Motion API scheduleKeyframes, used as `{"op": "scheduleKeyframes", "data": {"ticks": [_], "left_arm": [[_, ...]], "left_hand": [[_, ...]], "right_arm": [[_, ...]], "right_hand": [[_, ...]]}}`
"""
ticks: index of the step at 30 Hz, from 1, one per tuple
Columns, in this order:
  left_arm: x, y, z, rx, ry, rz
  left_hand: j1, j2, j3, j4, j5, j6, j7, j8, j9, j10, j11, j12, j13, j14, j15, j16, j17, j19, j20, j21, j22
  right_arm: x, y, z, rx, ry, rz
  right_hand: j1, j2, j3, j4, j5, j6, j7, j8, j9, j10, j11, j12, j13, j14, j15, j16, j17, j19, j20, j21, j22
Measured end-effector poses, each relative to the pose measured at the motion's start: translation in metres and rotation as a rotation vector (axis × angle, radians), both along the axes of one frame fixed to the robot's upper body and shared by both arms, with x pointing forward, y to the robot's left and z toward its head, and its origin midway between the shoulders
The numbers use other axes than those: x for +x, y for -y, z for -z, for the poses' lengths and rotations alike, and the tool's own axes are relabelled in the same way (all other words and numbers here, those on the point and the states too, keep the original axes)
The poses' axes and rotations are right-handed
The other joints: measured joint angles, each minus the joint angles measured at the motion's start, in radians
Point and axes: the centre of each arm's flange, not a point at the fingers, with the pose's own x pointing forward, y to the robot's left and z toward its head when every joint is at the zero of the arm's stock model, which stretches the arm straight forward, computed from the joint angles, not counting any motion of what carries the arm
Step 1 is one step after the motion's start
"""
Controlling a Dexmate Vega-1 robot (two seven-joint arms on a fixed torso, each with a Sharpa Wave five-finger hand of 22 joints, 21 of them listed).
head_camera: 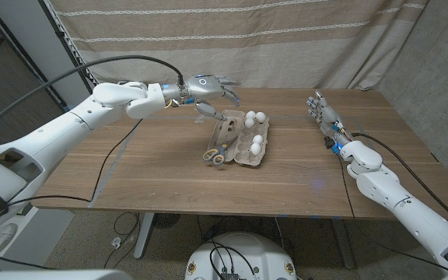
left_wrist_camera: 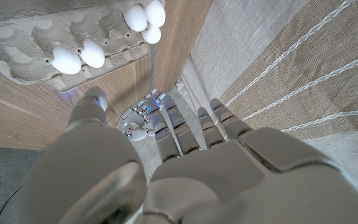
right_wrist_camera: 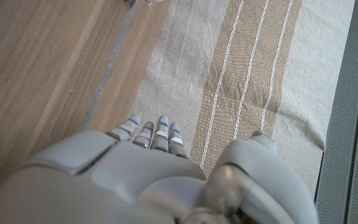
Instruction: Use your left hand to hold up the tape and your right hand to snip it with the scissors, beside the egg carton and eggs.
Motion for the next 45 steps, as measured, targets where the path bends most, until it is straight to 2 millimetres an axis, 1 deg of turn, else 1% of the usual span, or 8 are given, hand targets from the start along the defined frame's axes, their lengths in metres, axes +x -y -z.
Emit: {"op": "scheduleKeyframes", "data": {"ticks": [9,13,15,22,24,29,32,45], "left_arm": [[0.000,0.003,-0.003,0.044,0.013,-0.003],[0.000,0.004,-0.004,0.064,0.019,-0.004],[0.000,0.004,-0.003,0.070,0.019,-0.004],[0.001,0.009,-0.008,0.106,0.034,-0.002],[0.001,0.010,-0.008,0.119,0.038,-0.002],[0.001,0.013,-0.007,0.154,0.042,0.000],[0.002,0.014,-0.008,0.171,0.046,0.002],[0.005,0.020,-0.006,0.240,0.073,0.011]], "left_hand": [[0.008,0.000,0.004,0.004,0.000,-0.020,0.005,-0.008,-0.001,0.003,-0.002,0.000,0.005,0.008,-0.003,0.000,0.000,0.000,0.000,0.000,0.000],[0.008,0.000,0.008,0.000,0.000,-0.025,0.000,-0.015,-0.001,0.003,-0.002,0.000,0.010,0.008,-0.003,0.000,0.000,0.000,0.000,0.000,0.000],[0.012,-0.005,0.008,0.000,0.000,-0.031,0.005,-0.015,0.000,0.008,0.003,0.000,0.010,0.008,-0.003,0.000,0.000,0.000,0.000,0.000,0.000],[0.017,0.001,0.008,0.000,0.000,-0.034,0.002,-0.015,0.002,0.038,-0.002,0.011,0.014,0.023,0.001,0.000,0.005,0.000,0.000,0.000,0.000],[0.017,0.001,0.008,0.000,0.000,-0.034,0.002,-0.015,0.002,0.045,0.002,0.015,0.019,0.028,-0.001,0.000,0.005,0.000,0.000,0.000,0.000],[0.031,-0.003,0.016,0.000,0.000,-0.022,0.001,-0.015,0.002,0.073,-0.001,0.019,0.026,0.046,-0.001,0.007,0.005,0.000,0.000,0.000,0.000],[0.031,-0.003,0.016,0.000,0.000,-0.014,0.004,-0.009,0.002,0.080,0.003,0.026,0.028,0.047,0.001,0.007,0.005,0.000,0.000,0.000,0.000],[0.035,-0.007,0.019,0.003,-0.001,-0.014,0.004,-0.009,0.001,0.083,-0.001,0.026,0.033,0.047,0.001,0.007,0.005,0.000,0.000,0.000,0.000]], "right_arm": [[0.000,0.001,0.001,0.000,-0.005,0.002],[0.000,0.001,0.002,0.002,-0.007,0.004],[0.000,0.001,0.002,0.002,-0.007,0.004],[0.001,0.002,0.003,0.005,-0.012,0.007],[0.001,0.002,0.003,0.006,-0.014,0.008],[0.001,0.002,0.004,0.007,-0.016,0.008],[0.001,0.002,0.004,0.007,-0.016,0.009],[0.001,0.004,0.005,0.010,-0.020,0.015]], "right_hand": [[0.000,0.000,0.000,0.000,0.000,0.000,0.000,0.000,0.000,0.000,0.000,0.000,0.000,0.000,0.000,0.000,0.000,0.000,0.000,0.000,0.000],[0.000,0.000,0.000,0.000,0.000,0.000,0.000,0.000,0.000,0.000,0.000,0.000,0.000,0.000,0.000,0.000,0.000,0.000,0.000,0.000,0.000],[0.000,0.000,0.000,0.000,0.000,0.000,0.000,0.000,0.000,0.000,0.000,0.000,0.000,0.000,0.000,0.000,0.000,0.000,0.000,0.000,0.000],[0.000,0.000,0.000,0.000,0.000,0.000,0.000,0.000,0.000,0.000,0.000,0.000,0.000,0.000,0.000,0.000,0.000,-0.006,0.006,0.000,0.000],[0.000,0.000,0.000,0.000,0.000,0.000,0.000,0.000,0.000,0.000,0.000,0.000,0.000,0.000,0.000,0.000,0.000,-0.006,0.006,0.000,0.000],[0.000,0.000,0.000,0.000,0.000,0.000,0.000,0.000,0.000,0.000,0.000,0.000,0.000,0.000,0.000,0.000,0.000,-0.005,0.006,0.000,0.000],[0.000,0.000,0.000,0.000,0.000,0.000,0.000,0.000,0.000,0.000,0.000,0.000,0.000,0.000,0.000,0.000,0.000,-0.005,0.006,0.000,-0.002],[0.000,0.000,0.000,0.000,0.000,0.000,0.000,0.000,0.000,0.000,0.000,0.000,0.000,0.000,0.000,0.000,0.000,-0.005,0.005,0.000,-0.002]]}}
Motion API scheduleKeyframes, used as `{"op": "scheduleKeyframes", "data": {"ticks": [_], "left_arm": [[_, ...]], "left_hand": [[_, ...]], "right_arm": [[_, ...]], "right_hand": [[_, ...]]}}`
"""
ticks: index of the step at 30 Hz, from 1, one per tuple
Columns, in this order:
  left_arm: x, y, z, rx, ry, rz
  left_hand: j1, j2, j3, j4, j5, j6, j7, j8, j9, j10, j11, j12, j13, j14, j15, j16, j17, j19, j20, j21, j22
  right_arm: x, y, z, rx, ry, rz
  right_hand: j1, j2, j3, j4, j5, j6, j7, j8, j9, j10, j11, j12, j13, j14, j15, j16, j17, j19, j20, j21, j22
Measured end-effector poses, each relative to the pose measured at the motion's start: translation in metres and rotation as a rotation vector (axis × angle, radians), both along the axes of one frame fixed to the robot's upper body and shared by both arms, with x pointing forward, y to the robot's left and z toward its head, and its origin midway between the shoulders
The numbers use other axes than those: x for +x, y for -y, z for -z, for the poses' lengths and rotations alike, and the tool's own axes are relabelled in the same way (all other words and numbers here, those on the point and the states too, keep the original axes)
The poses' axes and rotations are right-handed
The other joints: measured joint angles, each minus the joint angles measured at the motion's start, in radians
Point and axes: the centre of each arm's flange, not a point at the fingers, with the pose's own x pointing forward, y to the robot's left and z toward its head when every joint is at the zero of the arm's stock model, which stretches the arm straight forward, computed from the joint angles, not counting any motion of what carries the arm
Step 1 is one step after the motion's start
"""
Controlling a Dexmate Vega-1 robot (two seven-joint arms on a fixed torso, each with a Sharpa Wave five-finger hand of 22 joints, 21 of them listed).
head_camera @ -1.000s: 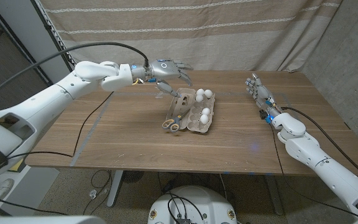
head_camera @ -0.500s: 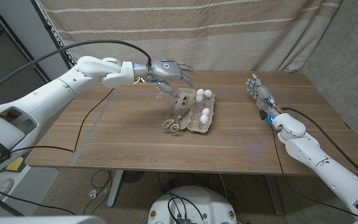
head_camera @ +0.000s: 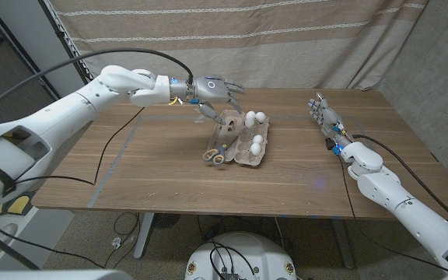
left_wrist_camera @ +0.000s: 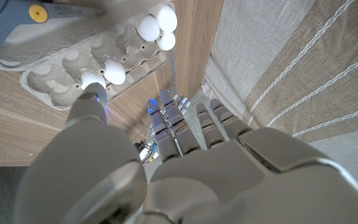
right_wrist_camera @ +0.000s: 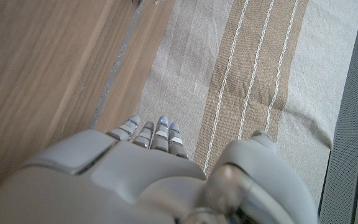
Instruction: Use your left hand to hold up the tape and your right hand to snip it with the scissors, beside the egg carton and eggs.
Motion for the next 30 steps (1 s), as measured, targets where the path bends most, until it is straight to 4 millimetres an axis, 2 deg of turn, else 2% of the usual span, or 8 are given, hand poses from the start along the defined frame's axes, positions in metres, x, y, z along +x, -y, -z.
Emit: {"op": "scheduleKeyframes", "data": {"ticks": [17,18,19,30], "left_arm": [[0.005,0.009,0.000,0.071,0.021,0.030],[0.003,0.011,-0.004,0.074,0.033,0.039],[0.006,0.010,0.001,0.080,0.024,0.038],[0.012,0.013,0.004,0.113,0.016,0.059]], "left_hand": [[0.008,0.000,0.005,0.000,0.000,0.000,0.000,0.000,0.000,-0.008,0.000,-0.004,0.003,0.000,0.000,-0.007,0.000,0.000,0.000,0.000,0.000],[0.008,0.000,0.005,0.000,0.000,0.000,0.000,0.000,0.000,-0.008,0.000,-0.004,0.004,0.000,0.000,-0.007,0.000,0.000,0.000,0.000,0.000],[0.008,0.001,0.005,0.000,0.000,0.003,0.000,0.000,0.000,-0.006,0.001,-0.004,0.005,0.000,0.000,-0.007,0.000,0.000,0.000,0.000,0.000],[0.021,0.003,0.014,0.000,0.000,0.045,-0.001,0.008,0.000,0.030,0.002,-0.004,0.009,0.000,0.000,-0.007,0.000,0.004,0.004,0.000,0.000]], "right_arm": [[0.000,0.000,0.000,0.001,-0.002,0.002],[0.000,0.000,0.000,0.001,-0.002,0.002],[0.000,0.000,0.000,0.001,-0.002,0.003],[0.001,0.001,0.001,0.002,-0.007,0.006]], "right_hand": [[0.004,0.004,0.000,0.000,0.000,0.000,0.000,0.000,0.000,0.000,0.000,0.000,0.000,0.000,0.000,0.000,0.000,0.000,0.000,0.000,0.000],[0.004,0.004,0.000,0.000,0.000,0.000,0.000,0.000,0.000,0.000,0.000,0.000,0.000,0.000,0.000,0.000,0.000,0.000,0.000,0.000,0.000],[0.004,0.004,0.000,0.000,0.000,0.000,0.000,0.000,0.000,0.000,0.000,0.000,0.000,0.000,0.000,0.000,0.000,0.000,0.000,0.000,0.000],[0.004,0.004,-0.004,-0.004,0.000,0.000,0.000,0.000,0.000,0.000,0.000,0.000,0.000,0.000,0.000,0.000,0.000,0.000,0.000,0.000,0.000]]}}
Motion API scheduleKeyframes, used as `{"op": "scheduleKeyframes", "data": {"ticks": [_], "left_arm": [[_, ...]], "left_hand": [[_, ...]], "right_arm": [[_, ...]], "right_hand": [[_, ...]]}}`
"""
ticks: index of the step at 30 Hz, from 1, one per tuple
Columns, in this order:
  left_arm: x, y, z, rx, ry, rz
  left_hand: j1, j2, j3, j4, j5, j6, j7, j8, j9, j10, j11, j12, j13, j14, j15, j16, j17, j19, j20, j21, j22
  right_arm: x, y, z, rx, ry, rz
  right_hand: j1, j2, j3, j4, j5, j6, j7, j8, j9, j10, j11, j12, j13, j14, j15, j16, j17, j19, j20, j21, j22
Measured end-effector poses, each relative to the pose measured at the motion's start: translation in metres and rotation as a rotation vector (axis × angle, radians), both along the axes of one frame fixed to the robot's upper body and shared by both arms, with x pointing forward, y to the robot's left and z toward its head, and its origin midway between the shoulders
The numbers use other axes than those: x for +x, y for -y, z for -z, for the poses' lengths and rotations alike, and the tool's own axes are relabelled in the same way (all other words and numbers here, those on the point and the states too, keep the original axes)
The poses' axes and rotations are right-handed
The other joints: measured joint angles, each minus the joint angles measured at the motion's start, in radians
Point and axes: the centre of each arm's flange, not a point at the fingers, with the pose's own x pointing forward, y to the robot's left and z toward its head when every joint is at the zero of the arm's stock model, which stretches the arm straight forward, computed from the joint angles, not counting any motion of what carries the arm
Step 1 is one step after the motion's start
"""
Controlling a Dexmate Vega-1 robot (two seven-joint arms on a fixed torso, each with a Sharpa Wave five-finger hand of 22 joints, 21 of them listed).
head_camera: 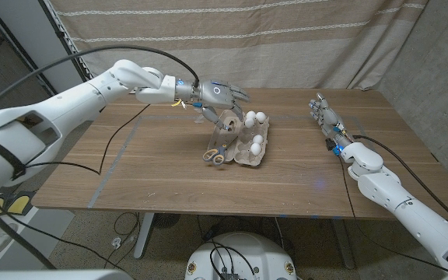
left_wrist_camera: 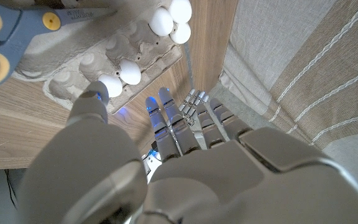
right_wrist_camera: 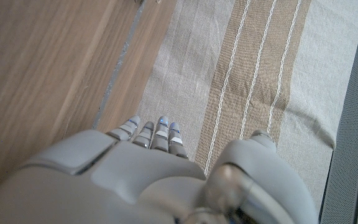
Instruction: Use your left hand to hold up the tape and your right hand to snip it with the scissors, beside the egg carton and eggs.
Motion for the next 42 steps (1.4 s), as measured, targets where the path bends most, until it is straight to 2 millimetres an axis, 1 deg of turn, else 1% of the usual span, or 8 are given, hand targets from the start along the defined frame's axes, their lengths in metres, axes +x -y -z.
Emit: {"op": "scheduleKeyframes", "data": {"ticks": [12,21,24,31,34,38,41,42], "left_arm": [[0.005,0.001,0.001,0.013,-0.019,0.006],[0.010,0.002,0.000,0.031,-0.033,0.005],[0.011,0.003,-0.001,0.038,-0.036,0.005],[0.014,0.004,-0.001,0.054,-0.042,0.007],[0.016,0.005,0.000,0.060,-0.046,0.009],[0.017,0.005,0.001,0.066,-0.051,0.011],[0.018,0.006,0.001,0.069,-0.055,0.012],[0.018,0.006,0.001,0.071,-0.056,0.012]], "left_hand": [[0.004,-0.004,0.007,0.007,0.000,0.051,0.001,0.009,-0.003,0.020,-0.001,-0.022,-0.012,0.000,0.000,0.000,0.000,0.006,-0.006,0.000,0.000],[0.008,-0.008,0.010,0.010,0.000,0.062,0.001,0.016,-0.003,0.023,0.002,-0.038,-0.023,0.000,0.000,0.000,0.000,0.006,-0.006,0.000,0.000],[0.008,-0.008,0.014,0.006,0.000,0.067,-0.004,0.016,-0.003,0.023,0.002,-0.039,-0.026,0.000,0.000,0.000,0.000,0.006,-0.006,0.000,0.000],[0.008,-0.008,0.014,0.006,0.000,0.076,-0.001,0.016,-0.002,0.023,0.002,-0.047,-0.031,0.000,0.000,0.000,0.000,0.005,-0.006,0.000,0.000],[0.008,-0.008,0.022,0.006,0.000,0.098,0.002,0.020,-0.002,0.020,-0.001,-0.055,-0.035,0.000,0.000,0.000,0.000,0.005,-0.006,0.000,0.000],[0.013,-0.013,0.022,0.006,0.000,0.136,-0.001,0.027,-0.002,0.019,-0.002,-0.059,-0.043,0.000,0.000,0.000,0.000,0.005,-0.006,0.000,0.000],[0.014,-0.013,0.022,0.006,0.000,0.151,-0.002,0.031,-0.006,0.032,-0.003,-0.059,-0.045,0.000,0.000,0.000,0.000,0.005,-0.006,0.000,0.000],[0.017,-0.009,0.028,0.006,0.000,0.153,0.000,0.031,-0.007,0.038,-0.002,-0.059,-0.044,0.005,-0.001,0.000,0.000,0.006,-0.005,0.000,0.000]], "right_arm": [[0.002,0.001,-0.001,-0.002,-0.004,0.002],[0.003,0.000,-0.001,-0.004,-0.006,0.000],[0.003,0.000,-0.001,-0.003,-0.007,-0.001],[0.003,-0.001,-0.002,-0.002,-0.006,-0.001],[0.004,-0.001,-0.002,-0.002,-0.006,0.000],[0.004,-0.001,-0.002,-0.002,-0.005,0.002],[0.004,-0.001,-0.003,-0.002,-0.004,0.003],[0.004,0.000,-0.003,-0.002,-0.004,0.004]], "right_hand": [[0.000,0.000,0.000,0.000,0.000,-0.004,-0.004,0.000,0.000,0.000,0.000,0.000,0.000,0.000,0.000,0.000,0.000,0.000,0.000,0.000,0.000],[0.000,0.000,0.000,0.000,0.000,-0.005,-0.004,0.000,0.000,-0.004,-0.004,0.000,0.000,0.000,0.000,0.000,0.000,0.000,0.000,0.000,0.000],[0.000,0.000,0.000,0.000,0.000,-0.007,-0.007,0.000,0.000,-0.004,-0.004,0.000,0.000,0.000,0.000,0.000,0.000,0.000,0.000,0.000,0.000],[0.000,0.000,0.000,0.000,0.000,-0.007,-0.007,0.000,0.000,-0.004,-0.004,0.000,0.000,0.000,0.000,0.000,0.000,0.000,0.000,0.000,0.000],[0.000,0.000,0.000,0.000,0.000,-0.007,-0.007,0.000,0.000,-0.004,-0.004,0.000,0.000,0.000,0.000,0.000,0.000,0.000,0.000,0.000,0.000],[0.000,0.000,0.000,0.000,0.000,-0.007,-0.007,0.000,0.000,-0.004,-0.004,0.000,0.000,0.000,0.000,0.000,0.000,0.000,0.000,0.000,0.000],[0.000,0.000,0.000,0.000,0.000,-0.007,-0.007,0.000,0.000,-0.004,-0.004,0.000,0.000,0.000,0.000,0.000,0.000,0.000,0.000,0.000,0.000],[0.000,0.000,0.000,0.000,0.000,-0.007,-0.007,0.000,0.000,-0.004,-0.004,0.000,0.000,0.000,0.000,0.000,0.000,0.000,0.000,0.000,0.000]]}}
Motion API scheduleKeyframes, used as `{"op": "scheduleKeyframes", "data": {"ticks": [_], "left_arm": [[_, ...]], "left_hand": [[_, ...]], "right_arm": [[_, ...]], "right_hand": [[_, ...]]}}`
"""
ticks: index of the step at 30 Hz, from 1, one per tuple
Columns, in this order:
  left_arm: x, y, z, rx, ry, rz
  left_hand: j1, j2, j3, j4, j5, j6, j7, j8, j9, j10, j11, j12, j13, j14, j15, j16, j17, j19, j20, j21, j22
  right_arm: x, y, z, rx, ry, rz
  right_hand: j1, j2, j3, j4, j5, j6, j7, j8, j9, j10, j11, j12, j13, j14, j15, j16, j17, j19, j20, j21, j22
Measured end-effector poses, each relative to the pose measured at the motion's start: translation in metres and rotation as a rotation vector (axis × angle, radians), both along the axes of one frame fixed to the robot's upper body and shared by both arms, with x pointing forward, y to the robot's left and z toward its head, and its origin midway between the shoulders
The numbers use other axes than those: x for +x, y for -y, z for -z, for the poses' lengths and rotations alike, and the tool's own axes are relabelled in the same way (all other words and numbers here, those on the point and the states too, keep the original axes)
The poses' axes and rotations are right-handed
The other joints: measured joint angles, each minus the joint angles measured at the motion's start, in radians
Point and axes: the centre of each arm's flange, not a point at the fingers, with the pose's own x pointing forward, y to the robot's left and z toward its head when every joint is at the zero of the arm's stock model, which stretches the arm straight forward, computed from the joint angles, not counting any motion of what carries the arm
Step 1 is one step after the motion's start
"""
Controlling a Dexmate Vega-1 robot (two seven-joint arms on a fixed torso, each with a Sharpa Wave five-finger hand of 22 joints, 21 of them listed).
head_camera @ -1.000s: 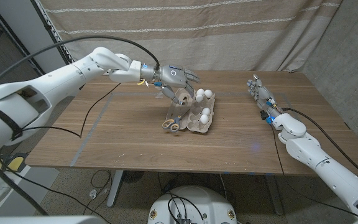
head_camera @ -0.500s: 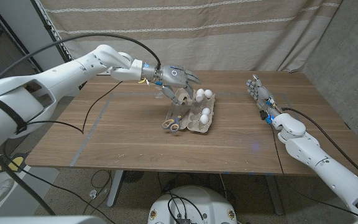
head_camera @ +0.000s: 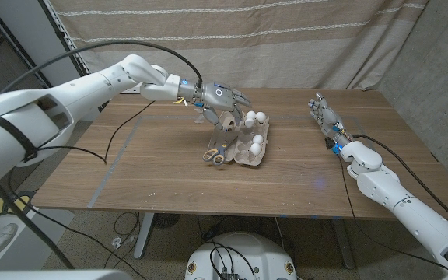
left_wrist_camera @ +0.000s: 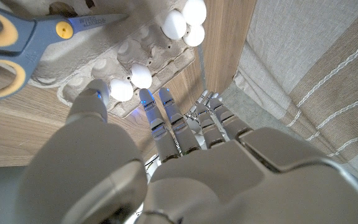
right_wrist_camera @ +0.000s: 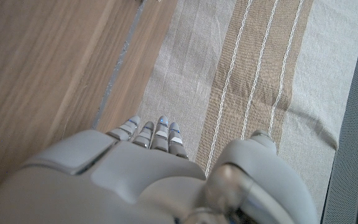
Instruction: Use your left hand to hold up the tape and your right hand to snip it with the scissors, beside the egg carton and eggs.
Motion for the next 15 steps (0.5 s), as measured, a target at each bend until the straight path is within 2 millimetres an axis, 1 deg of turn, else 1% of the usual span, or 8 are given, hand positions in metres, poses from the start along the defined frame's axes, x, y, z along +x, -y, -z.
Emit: {"op": "scheduleKeyframes", "data": {"ticks": [2,6,11,12,15], "left_arm": [[0.0003,0.0004,0.0005,0.002,-0.002,0.001],[0.0006,0.0010,0.0010,0.004,-0.003,0.002],[0.0014,0.0017,0.0025,0.009,-0.007,0.000],[0.0013,0.0022,0.0027,0.008,-0.009,0.002],[0.0012,0.0025,0.0024,0.006,-0.010,0.002]], "left_hand": [[0.004,-0.004,0.002,0.000,0.000,0.000,0.000,-0.008,-0.003,0.018,0.000,0.003,0.002,0.020,-0.001,0.000,0.000,0.005,0.005,0.000,0.000],[0.004,-0.004,0.005,0.003,-0.001,-0.009,-0.001,-0.019,-0.005,0.039,-0.001,0.011,0.011,0.039,-0.004,0.000,0.003,0.005,0.005,0.000,0.000],[0.004,-0.004,0.023,0.001,-0.012,-0.014,0.003,-0.039,-0.005,0.079,0.002,0.026,0.036,0.085,-0.003,0.007,0.012,0.005,0.005,0.000,0.000],[0.007,-0.001,0.028,0.000,-0.012,-0.009,-0.001,-0.039,-0.005,0.084,0.000,0.030,0.041,0.091,-0.005,0.012,0.014,0.005,0.005,0.000,0.000],[0.008,0.000,0.040,-0.001,-0.018,0.024,-0.001,-0.039,-0.009,0.096,0.004,0.034,0.055,0.096,-0.003,0.015,0.019,0.005,0.005,0.000,0.000]], "right_arm": [[-0.0001,-0.0001,-0.0002,0.000,0.001,0.000],[-0.0006,-0.0008,-0.0001,0.001,0.001,0.000],[-0.0016,-0.0007,0.0004,0.003,0.002,0.002],[-0.0018,-0.0006,0.0007,0.003,0.001,0.002],[-0.0024,-0.0007,0.0008,0.002,0.002,0.001]], "right_hand": [[0.000,0.000,0.000,0.000,0.000,0.000,0.000,0.000,0.000,0.000,0.000,0.000,0.000,0.000,0.000,0.000,0.000,0.000,0.000,0.000,0.000],[0.000,0.000,0.000,0.000,0.000,0.000,0.000,0.000,0.000,0.000,0.000,0.000,0.000,0.000,0.000,0.000,0.000,0.000,0.000,0.000,0.000],[0.000,0.000,0.000,0.000,0.000,0.000,0.000,0.000,0.000,0.000,0.000,0.000,0.000,0.000,0.000,0.000,0.000,0.000,0.000,0.000,0.000],[0.000,0.000,0.000,0.000,0.000,0.000,0.000,0.000,0.000,0.000,0.000,0.000,0.000,0.000,0.000,0.000,0.000,0.000,0.000,0.000,0.000],[0.000,0.000,0.000,0.000,0.000,0.000,0.000,0.000,0.000,0.000,0.000,0.000,0.000,0.000,0.000,0.000,0.000,0.000,0.000,0.000,0.000]]}}
